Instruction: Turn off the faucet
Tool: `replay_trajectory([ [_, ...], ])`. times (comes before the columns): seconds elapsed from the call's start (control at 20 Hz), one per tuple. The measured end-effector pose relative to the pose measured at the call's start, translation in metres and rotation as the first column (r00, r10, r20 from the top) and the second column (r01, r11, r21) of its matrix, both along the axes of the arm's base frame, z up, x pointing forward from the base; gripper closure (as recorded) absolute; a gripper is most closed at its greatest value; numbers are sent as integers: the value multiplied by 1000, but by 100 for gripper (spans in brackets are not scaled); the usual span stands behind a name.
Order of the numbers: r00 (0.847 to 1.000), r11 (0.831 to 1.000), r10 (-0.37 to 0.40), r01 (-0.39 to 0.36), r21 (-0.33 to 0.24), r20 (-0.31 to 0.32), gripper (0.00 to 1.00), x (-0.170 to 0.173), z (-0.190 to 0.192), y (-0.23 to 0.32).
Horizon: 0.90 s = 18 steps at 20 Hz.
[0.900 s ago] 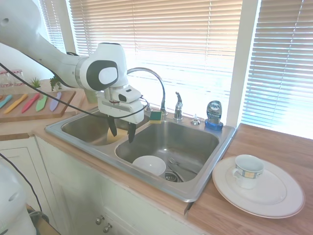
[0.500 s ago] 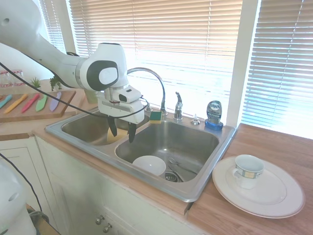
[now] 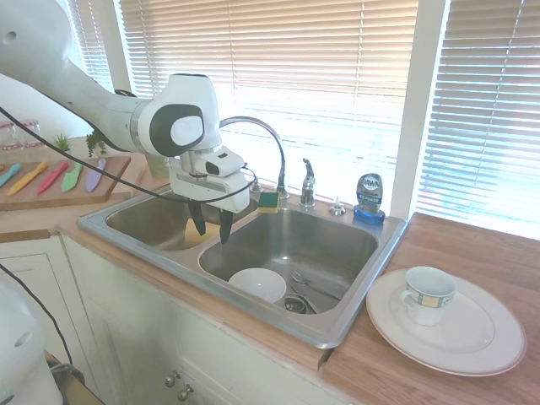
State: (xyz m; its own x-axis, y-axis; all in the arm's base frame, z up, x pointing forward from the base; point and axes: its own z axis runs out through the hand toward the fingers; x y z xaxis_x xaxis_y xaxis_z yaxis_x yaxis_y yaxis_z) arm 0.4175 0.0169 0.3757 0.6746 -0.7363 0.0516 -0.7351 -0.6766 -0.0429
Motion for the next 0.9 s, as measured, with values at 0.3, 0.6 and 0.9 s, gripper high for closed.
replay_trajectory([
  [0.3,1000,1000,-8,8,1,1,100,0,0,-3],
  [0.6,1000,1000,-13,13,-1,6,100,1,1,-6],
  [0.9,997,1000,-13,14,-9,72,100,34,17,-11],
])
